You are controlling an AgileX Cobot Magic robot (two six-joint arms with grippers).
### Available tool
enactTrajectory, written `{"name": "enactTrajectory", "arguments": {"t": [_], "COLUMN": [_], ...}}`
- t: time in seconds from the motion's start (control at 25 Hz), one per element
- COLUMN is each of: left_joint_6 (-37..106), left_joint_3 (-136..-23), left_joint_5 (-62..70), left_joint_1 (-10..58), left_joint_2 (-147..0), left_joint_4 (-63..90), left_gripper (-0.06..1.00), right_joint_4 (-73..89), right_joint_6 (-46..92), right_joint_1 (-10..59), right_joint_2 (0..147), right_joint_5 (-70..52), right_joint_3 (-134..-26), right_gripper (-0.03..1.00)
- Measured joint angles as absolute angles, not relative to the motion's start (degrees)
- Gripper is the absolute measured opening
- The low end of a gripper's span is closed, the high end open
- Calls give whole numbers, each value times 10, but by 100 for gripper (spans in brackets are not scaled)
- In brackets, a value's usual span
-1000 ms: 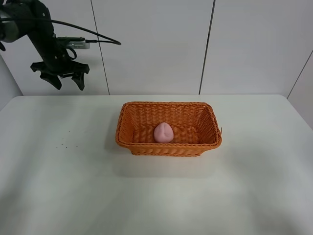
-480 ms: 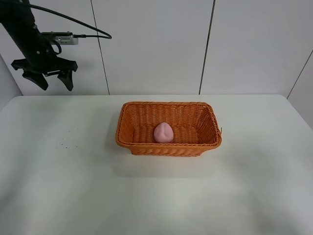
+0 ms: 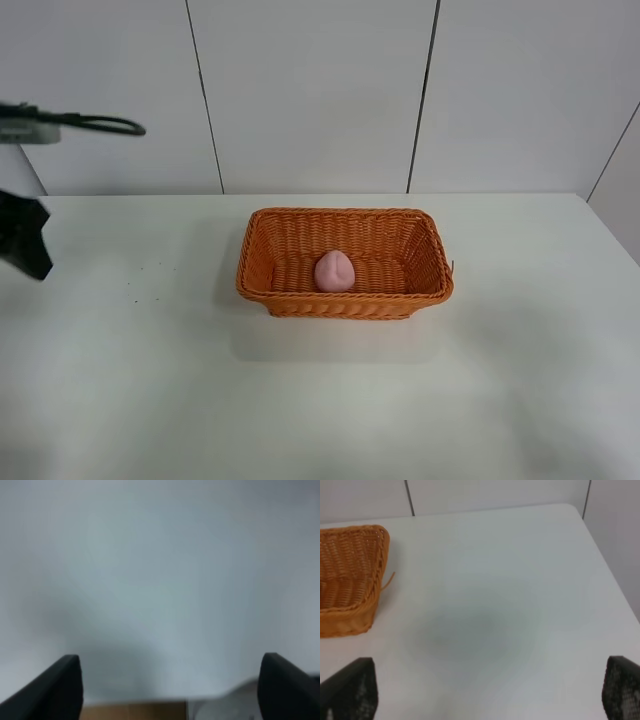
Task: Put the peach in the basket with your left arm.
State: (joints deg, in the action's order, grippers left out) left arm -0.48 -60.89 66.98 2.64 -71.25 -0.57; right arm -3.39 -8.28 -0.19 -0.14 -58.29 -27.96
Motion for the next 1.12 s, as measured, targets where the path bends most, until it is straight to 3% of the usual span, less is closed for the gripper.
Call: {"name": "enactTrajectory", "arguments": {"t": [0.48,1.12], "left_joint_6": [-4,-8], "left_joint_3": [-295,-283], "left_joint_5": [602,604], "left_joint_1": [26,26], "left_joint_2": [-330,-9], "left_joint_4": [-44,-33], "left_gripper": [82,82], "right_joint_4": [-34,-34], "right_joint_6": [-83,-83], "right_joint_1": [-2,-2], "right_joint_2": [-1,-1], "right_joint_5": [-583,-583], "right_joint_3": [-280,-280], "right_gripper": [69,69]}}
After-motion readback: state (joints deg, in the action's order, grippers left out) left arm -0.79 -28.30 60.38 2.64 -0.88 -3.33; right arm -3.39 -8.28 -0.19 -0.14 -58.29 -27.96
